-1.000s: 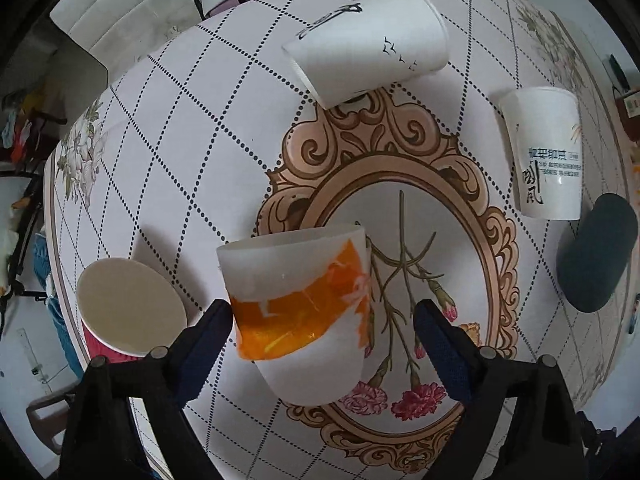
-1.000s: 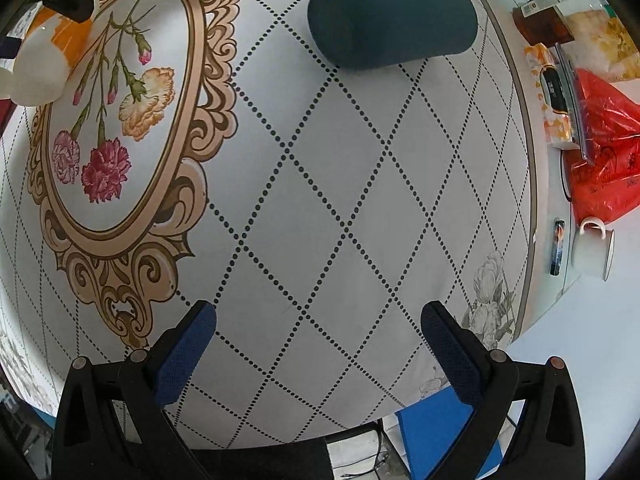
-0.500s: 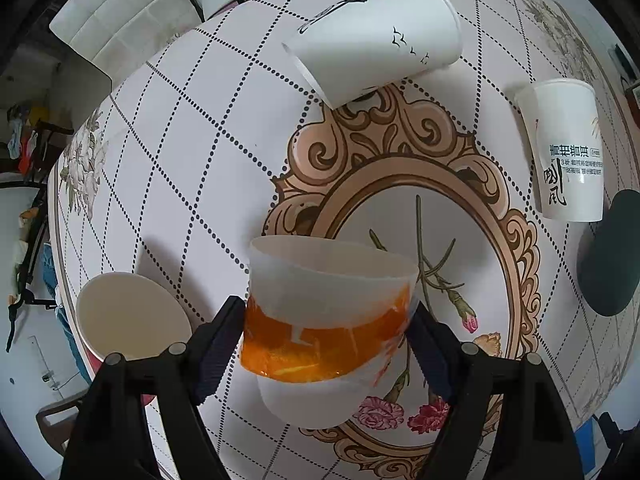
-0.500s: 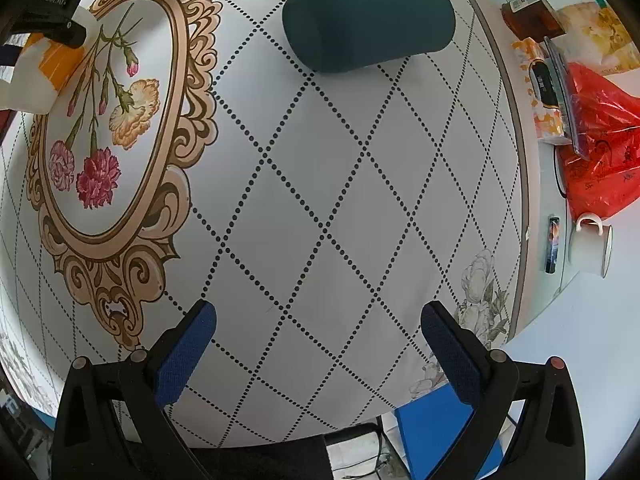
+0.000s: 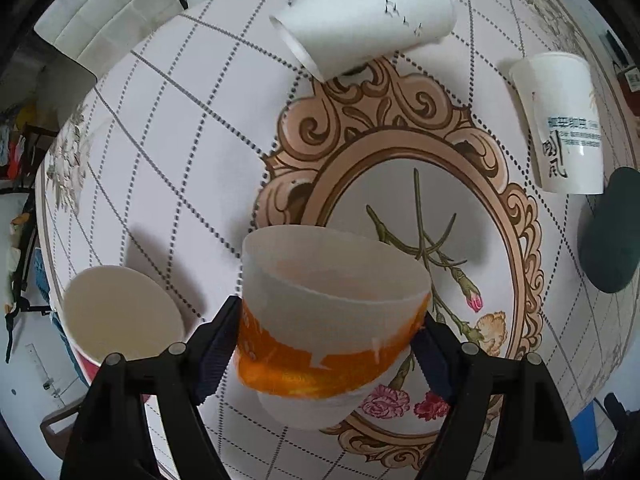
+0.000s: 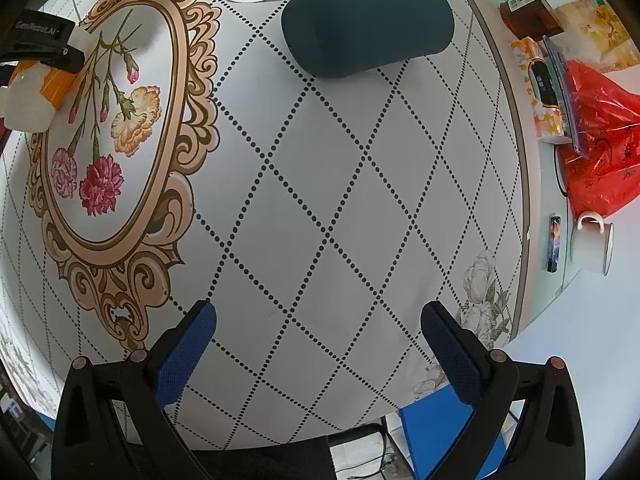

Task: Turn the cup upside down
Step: 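Lift the orange-banded cup off the table with the left tool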

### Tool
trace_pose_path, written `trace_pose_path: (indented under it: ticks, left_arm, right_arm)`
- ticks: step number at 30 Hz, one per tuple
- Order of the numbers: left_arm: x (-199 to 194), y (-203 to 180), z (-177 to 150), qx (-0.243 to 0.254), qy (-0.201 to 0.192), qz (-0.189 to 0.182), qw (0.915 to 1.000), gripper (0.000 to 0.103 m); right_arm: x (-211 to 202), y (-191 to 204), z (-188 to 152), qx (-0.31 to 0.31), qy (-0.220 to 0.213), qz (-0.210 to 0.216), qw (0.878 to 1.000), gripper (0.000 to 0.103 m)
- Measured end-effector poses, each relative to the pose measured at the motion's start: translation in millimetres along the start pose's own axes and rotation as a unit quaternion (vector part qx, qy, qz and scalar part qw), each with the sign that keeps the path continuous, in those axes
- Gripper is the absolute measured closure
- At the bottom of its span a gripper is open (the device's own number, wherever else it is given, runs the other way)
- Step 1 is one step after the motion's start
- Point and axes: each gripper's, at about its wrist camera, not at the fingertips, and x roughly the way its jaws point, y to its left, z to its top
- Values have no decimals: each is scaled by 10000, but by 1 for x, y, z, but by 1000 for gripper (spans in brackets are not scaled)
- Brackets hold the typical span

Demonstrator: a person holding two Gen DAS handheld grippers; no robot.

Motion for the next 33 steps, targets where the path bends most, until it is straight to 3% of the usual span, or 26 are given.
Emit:
trace_pose_path:
  ticks: [6, 11, 18, 20, 33]
  left_arm:
    - [-23, 14, -13, 466, -321, 98, 9983, 24]
    - [-11, 17, -20, 792, -63, 256, 9965, 24]
    - [20, 27, -14, 668, 153, 104, 9976, 25]
    - [26, 25, -13, 667, 138, 79, 9976, 34]
    - [23, 44, -17, 62, 99, -77, 9999, 35]
  right_arm:
    - [-7, 2, -1, 64, 38, 43, 10000, 0]
    - [-8, 7, -2, 81, 42, 114, 9999, 0]
    - [-11, 13, -6, 74, 33, 103, 9999, 0]
    - [-11, 12, -6, 80, 50, 84, 9999, 0]
    - [-6, -5, -14, 247, 45, 65, 9997, 0]
